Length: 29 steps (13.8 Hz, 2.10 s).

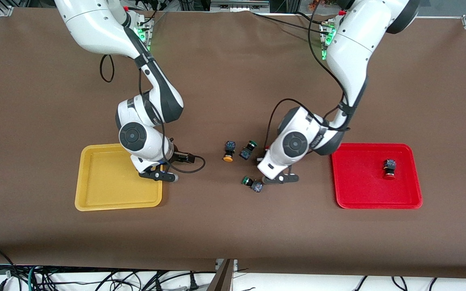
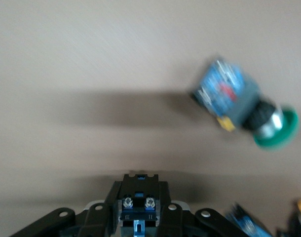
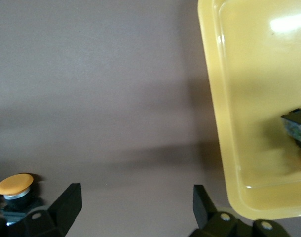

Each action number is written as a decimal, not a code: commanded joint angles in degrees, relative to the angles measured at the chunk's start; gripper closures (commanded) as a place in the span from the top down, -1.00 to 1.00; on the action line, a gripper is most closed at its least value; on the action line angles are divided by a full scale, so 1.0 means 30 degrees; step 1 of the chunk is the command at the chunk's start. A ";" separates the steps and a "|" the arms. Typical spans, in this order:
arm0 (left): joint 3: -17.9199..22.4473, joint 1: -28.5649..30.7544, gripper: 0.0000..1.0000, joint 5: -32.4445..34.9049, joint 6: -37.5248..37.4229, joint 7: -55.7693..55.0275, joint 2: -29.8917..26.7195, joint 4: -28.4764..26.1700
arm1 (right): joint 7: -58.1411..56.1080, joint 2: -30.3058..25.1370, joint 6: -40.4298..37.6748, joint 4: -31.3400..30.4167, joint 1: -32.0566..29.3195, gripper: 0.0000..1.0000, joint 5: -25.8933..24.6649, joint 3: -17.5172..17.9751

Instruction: Place red and yellow buttons in trays

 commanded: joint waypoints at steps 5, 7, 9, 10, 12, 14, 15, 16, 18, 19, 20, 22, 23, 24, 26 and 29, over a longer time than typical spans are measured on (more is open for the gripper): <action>0.0012 0.5476 -1.00 -0.0009 -0.3006 0.7118 -0.1079 0.0046 | 0.4043 0.0579 0.0572 0.0357 0.1290 1.00 0.0022 0.0314; 0.0071 0.6240 -1.00 -0.0008 -0.4379 0.8464 -0.1809 -0.0041 | 0.6590 0.1311 0.2763 0.0270 0.2315 1.00 0.0023 0.0285; 0.0391 0.6562 -1.00 0.0020 -0.5788 0.8705 -0.2455 -0.0217 | 0.8498 0.2015 0.4379 0.0327 0.3165 1.00 0.0053 0.0285; 0.0423 0.6913 -1.00 0.0050 -0.6229 0.8821 -0.2573 -0.0363 | 0.8941 0.2192 0.4705 0.0386 0.3315 1.00 0.0111 0.0314; 0.0510 0.7587 -1.00 0.0979 -0.6117 0.9988 -0.2633 -0.0628 | 0.9879 0.2223 0.4796 0.0445 0.3781 0.99 0.0111 0.0315; 0.0482 0.7942 -1.00 0.1456 -0.5622 1.0112 -0.2516 -0.1006 | 1.0756 0.2223 0.4796 0.0445 0.4222 0.99 0.0170 0.0314; 0.0482 0.7942 -1.00 0.1485 -0.4777 1.0083 -0.2516 -0.1589 | 1.1255 0.2281 0.4796 0.0445 0.4601 0.99 0.0141 0.0314; 0.0482 0.7942 -1.00 0.1514 -0.3898 1.0053 -0.2516 -0.2233 | 1.1521 0.2253 0.4796 0.0445 0.4924 0.99 0.0170 0.0314; 0.0482 0.7913 -1.00 0.1573 -0.2984 0.9936 -0.2487 -0.2795 | 1.1932 0.2253 0.4738 0.0358 0.5482 0.99 0.0112 0.0314; 0.0511 0.7854 -1.00 0.1660 -0.2546 0.9936 -0.2342 -0.2767 | 1.1962 0.2485 0.4796 0.0357 0.5513 0.99 -0.0005 0.0285; 0.0511 0.7825 -1.00 0.1690 -0.2223 0.9907 -0.2282 -0.2825 | 1.1963 0.2719 0.4854 0.0386 0.5542 0.99 -0.0064 0.0285; 0.0511 0.7853 0.03 0.1807 -0.2190 1.0081 -0.2282 -0.2709 | 1.1963 0.3042 0.5555 0.0328 0.5601 0.98 -0.0123 0.0285; 0.0511 0.7941 0.99 0.2185 -0.2161 1.0140 -0.2311 -0.2592 | 1.1934 0.3247 0.5616 0.0357 0.5572 0.96 -0.0181 0.0256; 0.0511 0.8058 1.00 0.2479 -0.2161 1.0199 -0.2398 -0.2417 | 1.1904 0.3481 0.5675 0.0357 0.5543 0.88 -0.0240 0.0227; 0.0482 0.7796 1.00 0.2482 -0.2249 1.0141 -0.2863 -0.1859 | 1.1933 0.3542 0.5734 0.0416 0.5543 0.71 -0.0211 0.0169; 0.0482 0.7620 1.00 0.2481 -0.2336 1.0199 -0.5232 -0.2237 | 1.1846 0.3425 0.5647 0.0445 0.5455 0.22 -0.0211 0.0139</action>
